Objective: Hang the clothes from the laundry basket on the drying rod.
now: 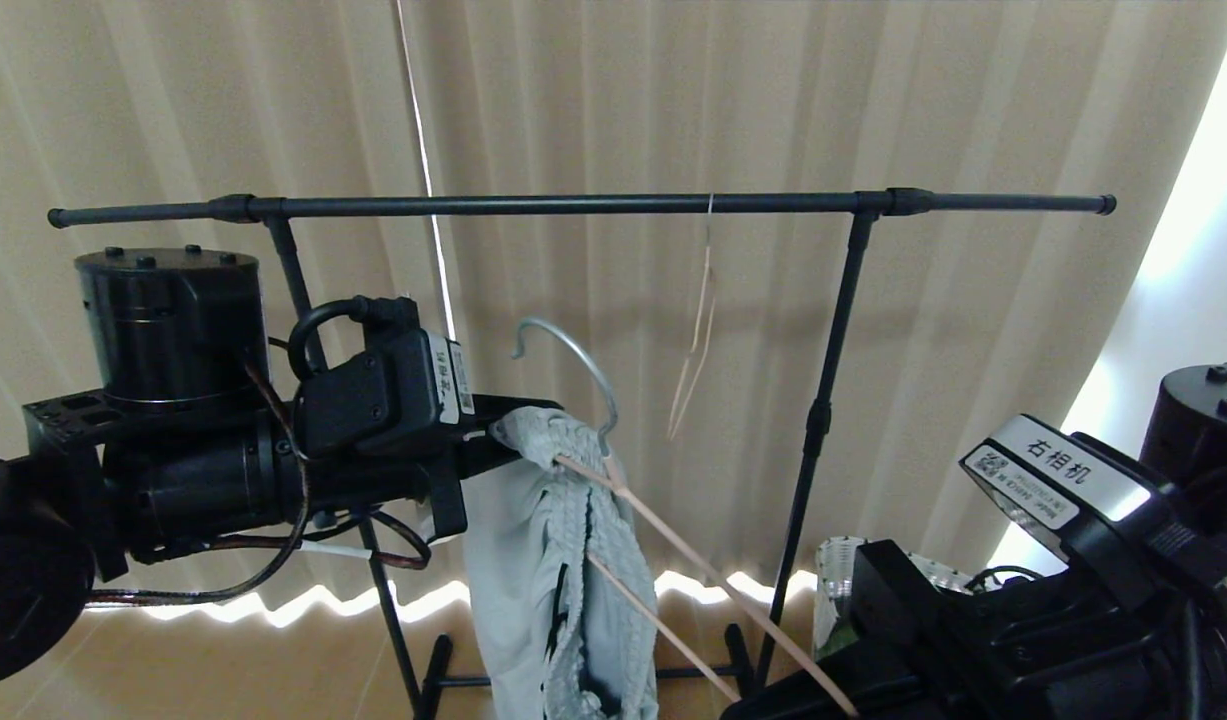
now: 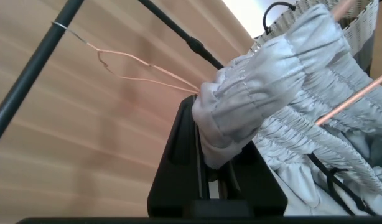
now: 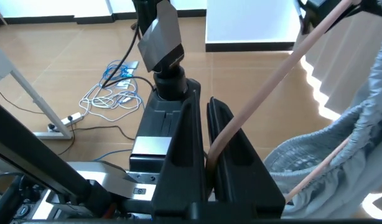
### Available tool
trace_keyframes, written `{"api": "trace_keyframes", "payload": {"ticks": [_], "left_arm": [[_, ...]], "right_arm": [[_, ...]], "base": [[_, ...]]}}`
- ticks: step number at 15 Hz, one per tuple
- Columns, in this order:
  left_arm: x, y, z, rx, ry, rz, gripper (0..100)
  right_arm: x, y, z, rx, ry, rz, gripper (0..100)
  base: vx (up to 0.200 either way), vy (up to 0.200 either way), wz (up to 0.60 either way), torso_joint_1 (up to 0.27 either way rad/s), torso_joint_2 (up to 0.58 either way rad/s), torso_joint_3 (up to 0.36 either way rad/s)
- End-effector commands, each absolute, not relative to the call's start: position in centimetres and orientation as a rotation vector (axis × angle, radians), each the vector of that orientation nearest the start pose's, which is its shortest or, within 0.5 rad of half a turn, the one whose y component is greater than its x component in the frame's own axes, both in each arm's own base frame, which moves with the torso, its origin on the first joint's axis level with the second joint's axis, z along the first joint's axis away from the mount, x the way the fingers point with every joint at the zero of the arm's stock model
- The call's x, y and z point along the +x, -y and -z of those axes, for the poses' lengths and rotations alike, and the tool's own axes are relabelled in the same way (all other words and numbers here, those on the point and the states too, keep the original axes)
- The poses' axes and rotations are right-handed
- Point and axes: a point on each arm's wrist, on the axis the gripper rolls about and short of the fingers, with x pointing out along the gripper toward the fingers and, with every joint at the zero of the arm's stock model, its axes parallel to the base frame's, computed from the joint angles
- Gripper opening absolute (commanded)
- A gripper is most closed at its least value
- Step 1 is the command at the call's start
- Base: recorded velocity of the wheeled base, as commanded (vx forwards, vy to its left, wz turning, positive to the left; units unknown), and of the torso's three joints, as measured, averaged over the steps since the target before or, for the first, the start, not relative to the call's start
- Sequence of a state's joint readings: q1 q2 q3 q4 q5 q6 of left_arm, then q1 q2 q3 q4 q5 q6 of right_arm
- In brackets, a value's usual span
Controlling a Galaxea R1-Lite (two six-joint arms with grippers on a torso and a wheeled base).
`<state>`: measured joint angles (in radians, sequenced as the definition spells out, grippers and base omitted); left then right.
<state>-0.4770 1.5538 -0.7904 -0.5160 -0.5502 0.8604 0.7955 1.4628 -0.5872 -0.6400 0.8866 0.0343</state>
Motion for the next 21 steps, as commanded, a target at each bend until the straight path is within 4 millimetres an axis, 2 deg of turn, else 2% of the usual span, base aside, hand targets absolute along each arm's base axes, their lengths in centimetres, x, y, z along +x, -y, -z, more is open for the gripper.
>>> {"api": "trace_keyframes", "payload": {"ticks": [1,2,3,5,7,13,15,17,18,19,21], "left_arm": [[23.3,13.3,-20.8,0.765,0.189,1.064,0],[23.2,13.2,-20.8,0.766,0.190,1.062,0],[23.0,13.0,-21.0,0.765,0.193,1.057,0],[23.0,12.9,-21.0,0.766,0.190,1.048,0],[23.1,12.5,-21.1,0.768,0.186,1.026,0],[23.0,12.0,-20.7,0.796,0.112,0.927,0],[23.0,11.9,-20.8,0.810,0.085,0.879,0],[23.0,11.6,-20.4,0.859,-0.004,0.704,0],[23.0,11.5,-20.4,0.860,-0.022,0.674,0],[22.9,11.6,-20.3,0.840,-0.066,0.606,0],[23.0,11.8,-20.1,0.814,-0.153,0.495,0]], "right_arm": [[14.7,-17.4,-19.2,0.037,-0.287,-1.664,0],[14.7,-17.2,-19.2,0.038,-0.285,-1.661,0],[14.8,-16.8,-19.0,0.041,-0.294,-1.640,100],[14.8,-16.1,-18.4,0.039,-0.304,-1.603,100],[14.8,-15.0,-18.8,0.037,-0.273,-1.522,100],[17.0,-10.6,-19.6,0.054,-0.218,-1.262,100],[17.5,-9.7,-19.5,0.060,-0.216,-1.210,100],[18.1,-8.6,-19.5,0.065,-0.219,-1.121,100],[18.1,-8.5,-19.3,0.064,-0.226,-1.090,100],[18.2,-8.4,-18.6,0.053,-0.262,-0.952,100],[17.9,-9.1,-18.5,0.025,-0.261,-0.822,100]], "base": [[0.000,0.000,0.00,0.000,0.00,0.000],[0.000,0.000,0.00,0.000,0.00,0.000],[0.000,0.000,0.00,0.000,0.00,0.000],[0.000,0.000,0.00,0.000,0.00,0.000],[0.000,0.000,0.00,0.000,0.00,0.000],[0.000,0.000,0.00,0.000,0.00,0.000],[0.000,0.000,0.00,0.000,0.00,0.000],[0.000,0.000,0.00,0.000,0.00,0.000],[0.000,0.000,0.00,0.000,0.00,0.000],[0.000,0.000,0.00,0.000,0.00,0.000],[0.000,0.000,0.00,0.000,0.00,0.000]]}}
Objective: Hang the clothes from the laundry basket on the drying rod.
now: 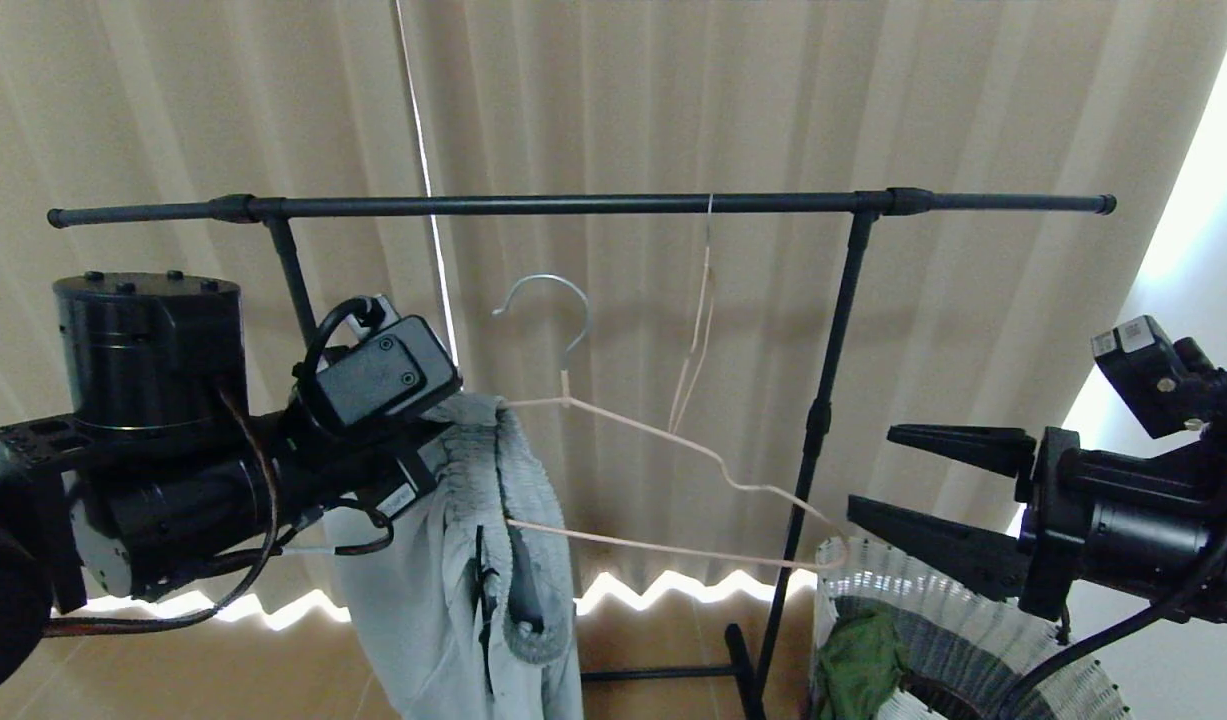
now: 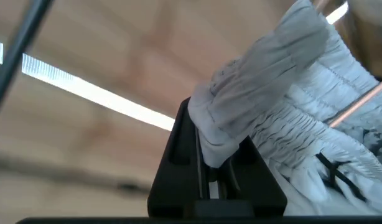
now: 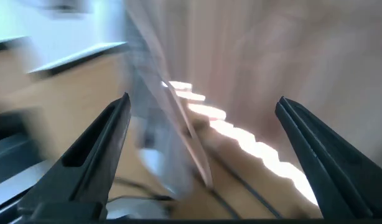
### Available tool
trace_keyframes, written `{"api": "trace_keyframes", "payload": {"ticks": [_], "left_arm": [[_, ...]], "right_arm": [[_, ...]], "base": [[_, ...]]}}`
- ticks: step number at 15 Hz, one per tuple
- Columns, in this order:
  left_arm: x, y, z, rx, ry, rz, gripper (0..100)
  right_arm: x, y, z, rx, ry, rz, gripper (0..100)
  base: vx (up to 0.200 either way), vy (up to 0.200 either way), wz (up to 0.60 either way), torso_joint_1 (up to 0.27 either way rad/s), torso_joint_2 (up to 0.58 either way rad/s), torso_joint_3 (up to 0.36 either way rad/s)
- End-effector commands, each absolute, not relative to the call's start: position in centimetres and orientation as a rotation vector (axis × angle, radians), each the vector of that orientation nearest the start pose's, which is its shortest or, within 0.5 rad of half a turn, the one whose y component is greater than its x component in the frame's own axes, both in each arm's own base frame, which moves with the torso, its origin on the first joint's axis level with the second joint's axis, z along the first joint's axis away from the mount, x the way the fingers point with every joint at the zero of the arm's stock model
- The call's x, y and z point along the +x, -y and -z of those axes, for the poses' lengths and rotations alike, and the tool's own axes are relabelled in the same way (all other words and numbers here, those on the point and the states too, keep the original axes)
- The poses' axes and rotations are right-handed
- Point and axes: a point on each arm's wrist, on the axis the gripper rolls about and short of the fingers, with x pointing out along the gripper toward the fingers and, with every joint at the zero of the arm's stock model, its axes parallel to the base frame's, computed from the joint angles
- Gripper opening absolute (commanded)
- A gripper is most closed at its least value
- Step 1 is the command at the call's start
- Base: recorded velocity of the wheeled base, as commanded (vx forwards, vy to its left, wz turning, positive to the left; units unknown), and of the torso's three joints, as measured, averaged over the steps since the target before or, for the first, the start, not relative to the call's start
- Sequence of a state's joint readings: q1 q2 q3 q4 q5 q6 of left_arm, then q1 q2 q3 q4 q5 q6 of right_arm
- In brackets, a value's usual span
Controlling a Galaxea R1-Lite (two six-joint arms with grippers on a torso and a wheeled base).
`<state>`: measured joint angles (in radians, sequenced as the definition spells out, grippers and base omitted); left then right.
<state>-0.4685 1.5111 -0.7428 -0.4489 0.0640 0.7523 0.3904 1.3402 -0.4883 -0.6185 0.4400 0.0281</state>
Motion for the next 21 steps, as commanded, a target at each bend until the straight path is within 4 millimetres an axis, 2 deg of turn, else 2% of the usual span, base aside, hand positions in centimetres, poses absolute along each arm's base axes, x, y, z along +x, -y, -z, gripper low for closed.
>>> {"api": "trace_keyframes", "payload": {"ticks": [1,8,13,16,18,19,21], "left_arm": [[23.0,11.9,-20.1,0.798,-0.175,0.477,0],[22.5,11.7,-20.5,0.643,-0.297,0.268,0],[20.1,13.1,-22.4,0.544,-0.202,0.336,0],[20.4,14.5,-23.6,0.502,-0.162,0.363,0],[20.6,15.5,-24.3,0.459,-0.148,0.354,0],[20.6,16.4,-24.6,0.438,-0.145,0.323,0],[20.1,17.0,-25.0,0.411,-0.130,0.337,0]], "right_arm": [[17.7,-9.2,-18.4,0.020,-0.262,-0.804,100],[16.1,-9.6,-18.2,-0.002,-0.251,-0.774,100],[14.5,-11.4,-17.0,-0.052,-0.290,-0.866,100],[13.6,-12.9,-17.1,-0.070,-0.286,-0.924,100],[13.7,-13.3,-16.7,-0.078,-0.302,-0.926,100],[14.1,-13.7,-16.3,-0.085,-0.325,-0.926,100],[15.3,-14.9,-15.6,-0.084,-0.322,-0.928,100]], "base": [[0.000,0.000,0.00,0.000,0.00,0.000],[0.000,0.000,0.00,0.000,0.00,0.000],[0.000,0.000,0.00,0.000,0.00,0.000],[0.000,0.000,0.00,0.000,0.00,0.000],[0.000,0.000,0.00,0.000,0.00,0.000],[0.000,0.000,0.00,0.000,0.00,0.000],[0.000,0.000,0.00,0.000,0.00,0.000]]}}
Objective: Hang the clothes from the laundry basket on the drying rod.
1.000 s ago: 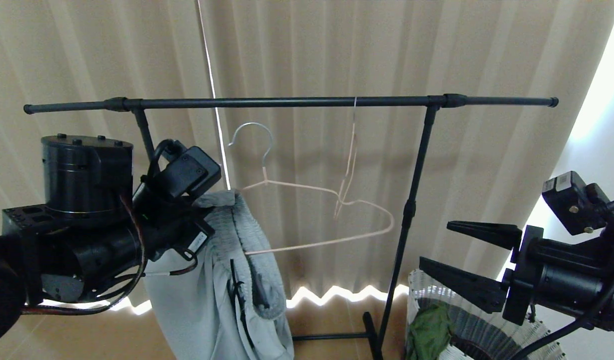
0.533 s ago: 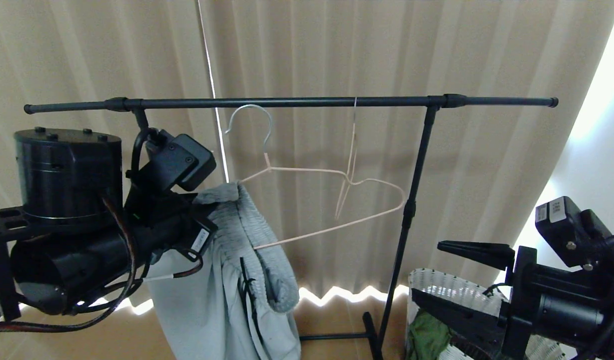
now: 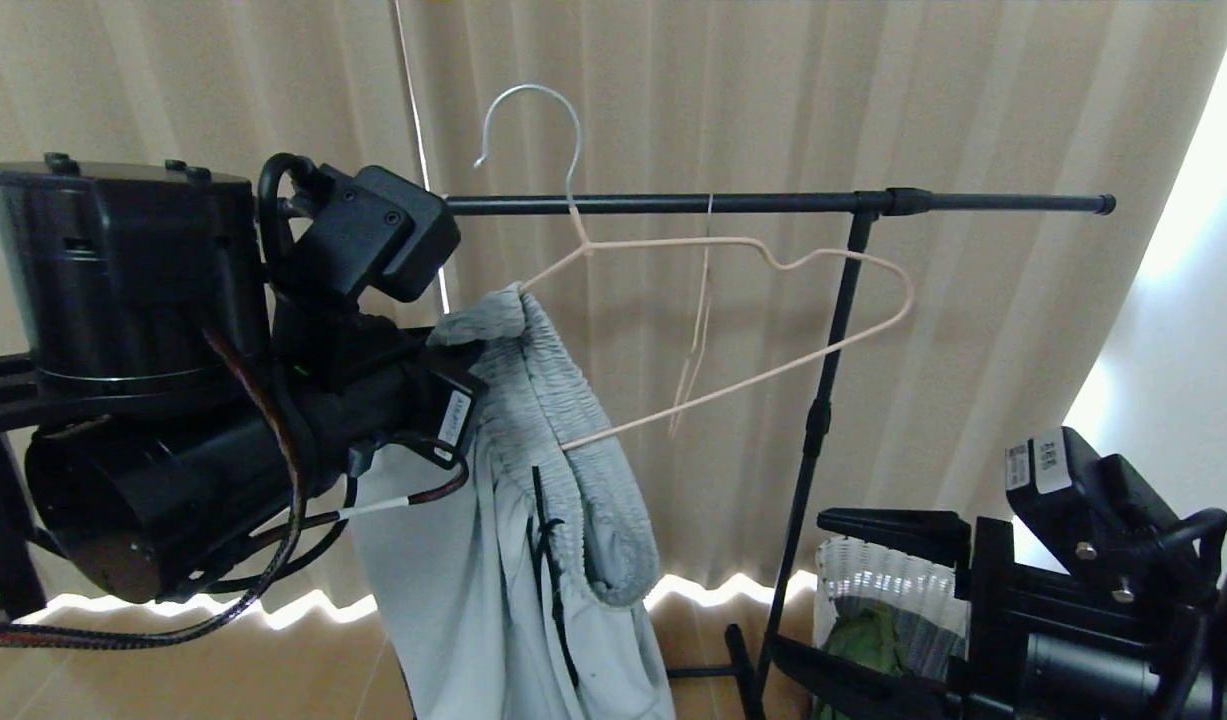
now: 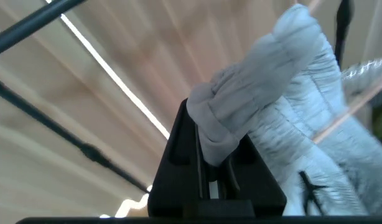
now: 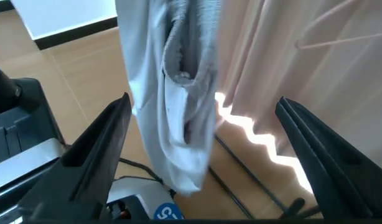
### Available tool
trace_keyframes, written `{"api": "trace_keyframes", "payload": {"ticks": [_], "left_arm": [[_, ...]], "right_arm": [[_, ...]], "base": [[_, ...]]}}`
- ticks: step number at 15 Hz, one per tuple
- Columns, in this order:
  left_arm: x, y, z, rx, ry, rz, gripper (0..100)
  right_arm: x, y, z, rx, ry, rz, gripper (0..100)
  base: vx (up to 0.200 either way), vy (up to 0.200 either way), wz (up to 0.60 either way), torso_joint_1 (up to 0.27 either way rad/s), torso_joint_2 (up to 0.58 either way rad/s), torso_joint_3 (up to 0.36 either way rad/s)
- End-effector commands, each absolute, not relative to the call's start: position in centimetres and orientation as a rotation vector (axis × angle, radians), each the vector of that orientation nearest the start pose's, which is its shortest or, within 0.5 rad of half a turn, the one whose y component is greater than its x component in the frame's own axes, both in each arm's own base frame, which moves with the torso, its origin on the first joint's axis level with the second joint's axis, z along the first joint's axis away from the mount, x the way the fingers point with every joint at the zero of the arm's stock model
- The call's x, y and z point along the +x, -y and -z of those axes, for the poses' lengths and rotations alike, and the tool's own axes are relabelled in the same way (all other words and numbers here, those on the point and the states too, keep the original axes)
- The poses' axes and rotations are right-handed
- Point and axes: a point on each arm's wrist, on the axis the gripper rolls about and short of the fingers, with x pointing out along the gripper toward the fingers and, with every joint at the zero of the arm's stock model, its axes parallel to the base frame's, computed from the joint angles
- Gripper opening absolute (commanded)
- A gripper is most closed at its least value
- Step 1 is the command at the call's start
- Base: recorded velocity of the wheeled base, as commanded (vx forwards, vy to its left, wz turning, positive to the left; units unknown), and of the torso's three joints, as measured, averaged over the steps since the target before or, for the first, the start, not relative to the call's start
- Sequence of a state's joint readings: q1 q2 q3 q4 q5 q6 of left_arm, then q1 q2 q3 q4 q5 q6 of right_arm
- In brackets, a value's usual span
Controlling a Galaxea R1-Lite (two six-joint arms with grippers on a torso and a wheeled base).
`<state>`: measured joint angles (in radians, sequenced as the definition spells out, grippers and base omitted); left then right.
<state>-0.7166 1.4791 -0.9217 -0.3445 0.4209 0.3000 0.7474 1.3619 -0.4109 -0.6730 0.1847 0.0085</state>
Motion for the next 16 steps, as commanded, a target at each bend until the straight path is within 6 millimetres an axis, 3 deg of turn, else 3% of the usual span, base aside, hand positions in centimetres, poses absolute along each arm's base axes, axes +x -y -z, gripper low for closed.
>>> {"api": "trace_keyframes", "payload": {"ticks": [1,6,9,12,16], "left_arm": [[20.0,17.0,-25.1,0.410,-0.127,0.341,0],[19.3,16.9,-25.9,0.385,-0.078,0.355,0],[19.1,17.1,-26.1,0.378,-0.061,0.365,0],[18.9,17.0,-26.4,0.373,-0.049,0.365,0],[18.8,16.9,-26.8,0.367,-0.037,0.364,0]], "right_arm": [[16.1,-15.6,-15.2,-0.081,-0.303,-0.924,100],[18.7,-19.4,-13.7,-0.087,-0.264,-0.880,100],[19.6,-20.3,-13.1,-0.093,-0.279,-0.875,100],[20.9,-19.6,-12.5,-0.089,-0.303,-0.823,100],[21.0,-19.0,-11.5,-0.101,-0.341,-0.803,100]], "base": [[0.000,0.000,0.00,0.000,0.00,0.000],[0.000,0.000,0.00,0.000,0.00,0.000],[0.000,0.000,0.00,0.000,0.00,0.000],[0.000,0.000,0.00,0.000,0.00,0.000],[0.000,0.000,0.00,0.000,0.00,0.000]]}}
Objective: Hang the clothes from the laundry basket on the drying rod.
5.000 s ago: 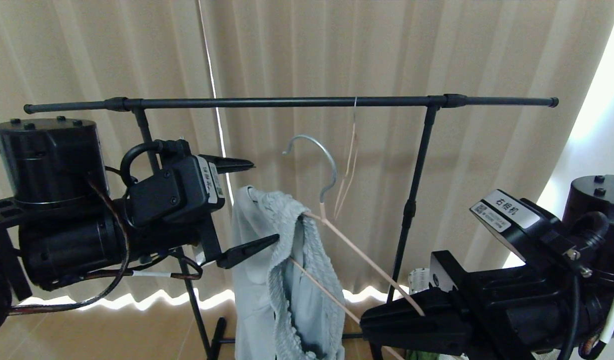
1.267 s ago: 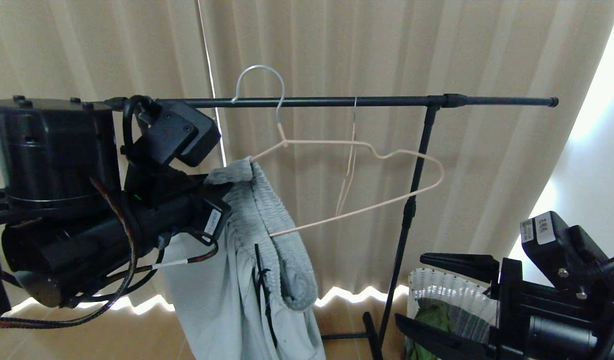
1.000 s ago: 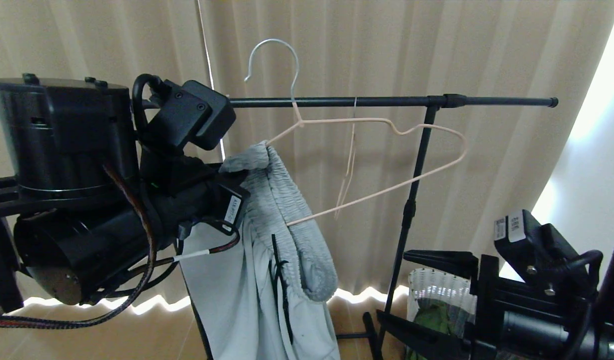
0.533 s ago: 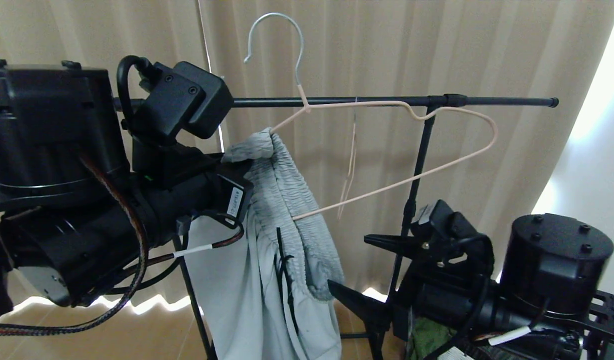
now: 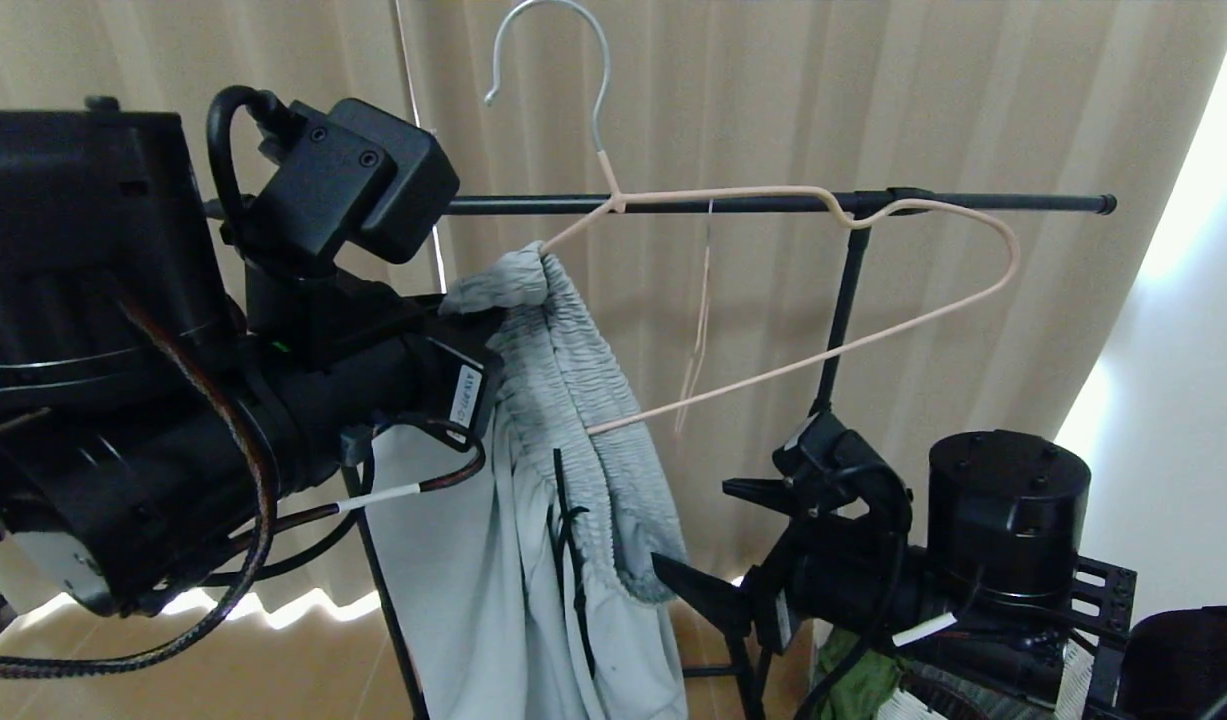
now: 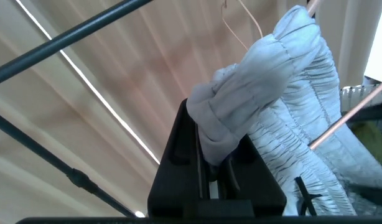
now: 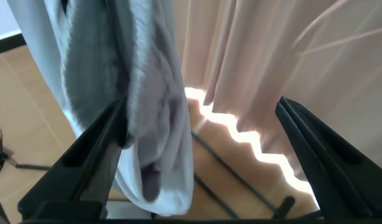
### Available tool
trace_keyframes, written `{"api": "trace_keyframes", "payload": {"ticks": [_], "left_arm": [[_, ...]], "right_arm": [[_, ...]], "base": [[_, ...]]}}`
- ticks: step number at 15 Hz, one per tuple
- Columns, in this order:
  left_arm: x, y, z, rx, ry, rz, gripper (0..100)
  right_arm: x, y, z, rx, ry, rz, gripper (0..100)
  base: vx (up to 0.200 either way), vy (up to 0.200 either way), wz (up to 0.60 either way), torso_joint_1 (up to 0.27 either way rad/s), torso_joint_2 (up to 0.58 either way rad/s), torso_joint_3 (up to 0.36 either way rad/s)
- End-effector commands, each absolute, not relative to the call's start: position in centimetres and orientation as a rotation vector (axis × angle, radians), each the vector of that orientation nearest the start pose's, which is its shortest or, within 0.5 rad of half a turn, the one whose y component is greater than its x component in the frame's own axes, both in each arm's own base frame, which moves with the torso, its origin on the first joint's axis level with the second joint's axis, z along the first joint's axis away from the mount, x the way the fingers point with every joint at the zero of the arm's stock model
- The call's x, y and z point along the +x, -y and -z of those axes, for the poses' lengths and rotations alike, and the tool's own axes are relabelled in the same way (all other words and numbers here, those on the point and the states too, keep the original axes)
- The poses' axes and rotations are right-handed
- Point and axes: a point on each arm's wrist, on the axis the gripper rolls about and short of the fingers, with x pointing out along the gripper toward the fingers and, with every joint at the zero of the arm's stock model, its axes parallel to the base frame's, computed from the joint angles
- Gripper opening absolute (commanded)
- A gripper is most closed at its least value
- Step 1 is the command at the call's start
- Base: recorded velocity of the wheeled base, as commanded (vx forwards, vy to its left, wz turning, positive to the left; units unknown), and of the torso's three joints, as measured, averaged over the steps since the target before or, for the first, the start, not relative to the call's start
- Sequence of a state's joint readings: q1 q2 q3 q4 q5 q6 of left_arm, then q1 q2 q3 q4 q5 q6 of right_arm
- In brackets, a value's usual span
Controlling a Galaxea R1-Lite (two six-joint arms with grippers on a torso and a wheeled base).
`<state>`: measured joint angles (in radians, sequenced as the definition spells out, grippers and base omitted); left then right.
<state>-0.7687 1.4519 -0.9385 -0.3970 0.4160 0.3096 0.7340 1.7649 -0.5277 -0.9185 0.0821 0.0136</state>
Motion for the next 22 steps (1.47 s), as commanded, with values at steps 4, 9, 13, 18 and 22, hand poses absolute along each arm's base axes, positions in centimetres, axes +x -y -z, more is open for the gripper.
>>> {"api": "trace_keyframes", "payload": {"ticks": [4,9,13,18,22], "left_arm": [[18.4,16.6,-27.2,0.355,-0.022,0.362,0],[18.8,15.4,-27.1,0.360,-0.032,0.320,0],[17.9,14.0,-26.2,0.458,-0.043,0.307,0],[17.4,13.3,-24.2,0.567,-0.090,0.312,0],[17.0,12.9,-23.0,0.636,-0.114,0.320,0]], "right_arm": [[20.8,-18.7,-10.9,-0.115,-0.366,-0.776,0],[20.4,-16.8,-12.0,-0.108,-0.333,-0.715,0],[21.6,-13.9,-14.3,-0.066,-0.252,-0.602,0],[23.2,-10.7,-17.6,-0.020,-0.127,-0.470,0],[23.8,-10.2,-18.5,-0.010,-0.090,-0.447,0]], "base": [[0.000,0.000,0.00,0.000,0.00,0.000],[0.000,0.000,0.00,0.000,0.00,0.000],[0.000,0.000,0.00,0.000,0.00,0.000],[0.000,0.000,0.00,0.000,0.00,0.000],[0.000,0.000,0.00,0.000,0.00,0.000]]}}
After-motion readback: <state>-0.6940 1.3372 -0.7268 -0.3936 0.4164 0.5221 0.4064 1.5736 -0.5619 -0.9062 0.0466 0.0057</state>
